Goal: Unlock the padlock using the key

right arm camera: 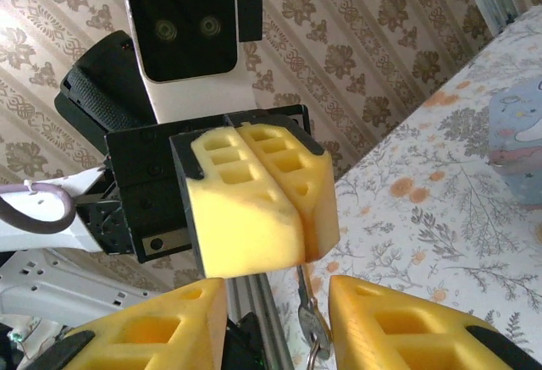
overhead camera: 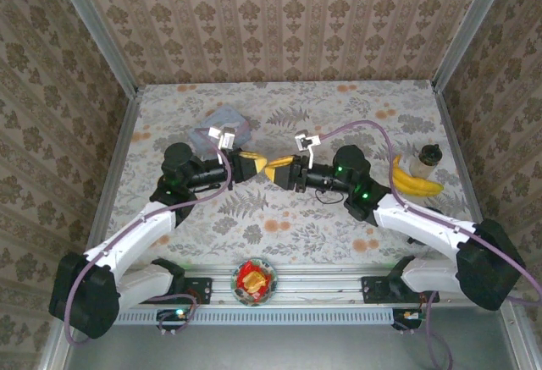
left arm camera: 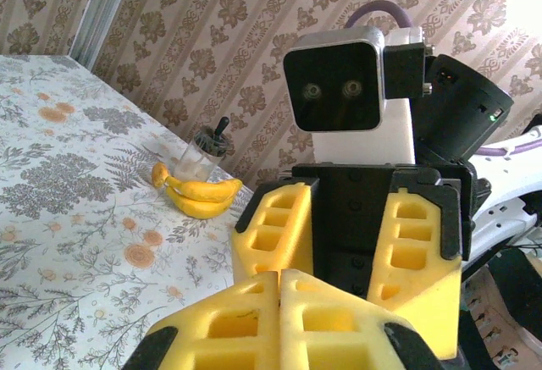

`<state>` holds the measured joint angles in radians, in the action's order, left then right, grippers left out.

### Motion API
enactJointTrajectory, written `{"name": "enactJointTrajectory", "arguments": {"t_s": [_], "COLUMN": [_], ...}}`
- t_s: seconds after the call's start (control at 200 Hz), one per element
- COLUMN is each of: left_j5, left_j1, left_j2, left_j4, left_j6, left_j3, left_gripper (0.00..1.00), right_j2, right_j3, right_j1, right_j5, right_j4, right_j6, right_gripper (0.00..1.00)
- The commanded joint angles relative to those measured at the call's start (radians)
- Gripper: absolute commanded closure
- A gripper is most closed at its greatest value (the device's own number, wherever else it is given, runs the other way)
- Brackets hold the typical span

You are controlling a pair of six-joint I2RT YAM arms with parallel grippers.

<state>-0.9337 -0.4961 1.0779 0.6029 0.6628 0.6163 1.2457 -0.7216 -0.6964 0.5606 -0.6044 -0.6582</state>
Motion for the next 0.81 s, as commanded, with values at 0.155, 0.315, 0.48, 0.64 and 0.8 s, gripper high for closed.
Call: {"name": "enactJointTrajectory", "arguments": {"t_s": [0.155, 0.315, 0.48, 0.64, 0.8], "left_j5": [0.012, 0.010, 0.006, 0.003, -0.007], "left_j1": [0.013, 0.019, 0.026, 0.028, 0.030], "left_j2": [-0.007, -0.002, 0.010, 0.023, 0.037], "left_j4": [0.066, 0.086, 0.127, 0.165, 0.191], "left_j6": [0.033, 0.048, 0.078, 0.104, 0.124], "left_j3": [0.019, 0.020, 0.014, 0.010, 0.008], "left_gripper": [1.00, 1.00, 1.00, 1.00, 1.00], "right_j2": [0.032, 0.036, 0.029, 0.029, 0.036], "right_j3": [-0.030, -0.023, -0.019, -0.021, -0.024], "right_j1": [-0.003, -0.005, -0.005, -0.005, -0.006], "right_j5": [0.038, 0.036, 0.038, 0.038, 0.035], "right_j4": [-0.054, -0.057, -0.059, -0.064, -0.064], "right_j6": [-0.003, -0.009, -0.011, -0.012, -0.012], "right_gripper": [0.64, 0.66, 0.69, 0.72, 0.75]}}
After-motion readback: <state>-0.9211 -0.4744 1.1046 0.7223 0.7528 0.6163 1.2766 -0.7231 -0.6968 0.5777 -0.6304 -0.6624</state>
